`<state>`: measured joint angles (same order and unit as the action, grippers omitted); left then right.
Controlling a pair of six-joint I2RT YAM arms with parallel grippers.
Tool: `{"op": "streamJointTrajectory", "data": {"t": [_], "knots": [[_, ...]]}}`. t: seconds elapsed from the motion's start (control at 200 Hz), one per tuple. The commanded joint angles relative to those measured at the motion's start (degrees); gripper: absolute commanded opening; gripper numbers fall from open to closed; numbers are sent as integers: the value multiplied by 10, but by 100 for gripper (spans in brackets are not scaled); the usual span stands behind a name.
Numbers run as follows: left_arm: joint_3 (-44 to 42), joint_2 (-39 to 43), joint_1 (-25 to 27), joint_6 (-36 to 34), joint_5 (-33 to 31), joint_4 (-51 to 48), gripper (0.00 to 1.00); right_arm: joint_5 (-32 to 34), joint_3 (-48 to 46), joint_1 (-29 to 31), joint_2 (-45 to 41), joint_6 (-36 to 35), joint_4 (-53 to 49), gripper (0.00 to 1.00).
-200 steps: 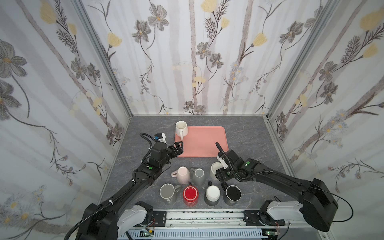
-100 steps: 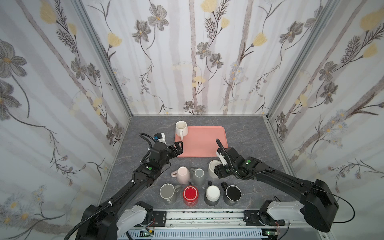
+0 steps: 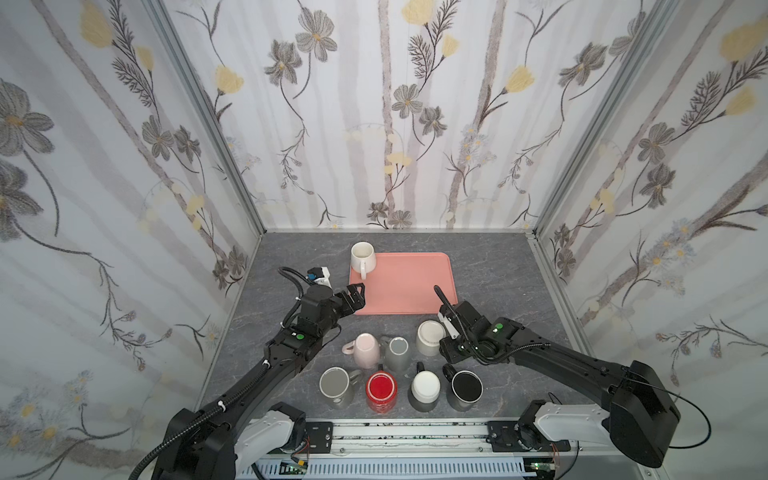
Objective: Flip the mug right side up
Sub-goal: 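Close the right gripper on the red-lined mug's handle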
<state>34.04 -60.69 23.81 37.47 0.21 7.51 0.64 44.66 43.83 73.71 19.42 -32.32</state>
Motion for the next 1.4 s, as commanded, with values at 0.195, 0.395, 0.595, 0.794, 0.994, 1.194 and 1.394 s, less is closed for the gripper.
{"op": "streamJointTrajectory", "data": {"t": [0.195, 0.395, 0.595, 0.794, 0.994, 1.194, 1.394], "knots": [[-2, 7, -2, -1, -5, 8, 100, 7, 18, -2, 43, -33, 35, 46], [-4, 7, -2, 0, -6, 10, 100, -5, 19, -2, 52, -40, 41, 30], [0, -1, -2, 3, 2, 13, 100, 22, 16, 0, 64, -34, 48, 33], [6, -3, -2, 5, 10, 11, 100, 34, 19, -1, 71, -34, 50, 24], [7, 1, -2, 13, 22, 13, 100, 44, 21, -1, 69, -32, 41, 6], [9, 9, -2, 17, 40, 20, 100, 70, 33, 0, 37, -25, 33, 0], [8, 16, -2, 29, 73, 59, 100, 58, 72, -7, -20, -17, 65, 0]]}}
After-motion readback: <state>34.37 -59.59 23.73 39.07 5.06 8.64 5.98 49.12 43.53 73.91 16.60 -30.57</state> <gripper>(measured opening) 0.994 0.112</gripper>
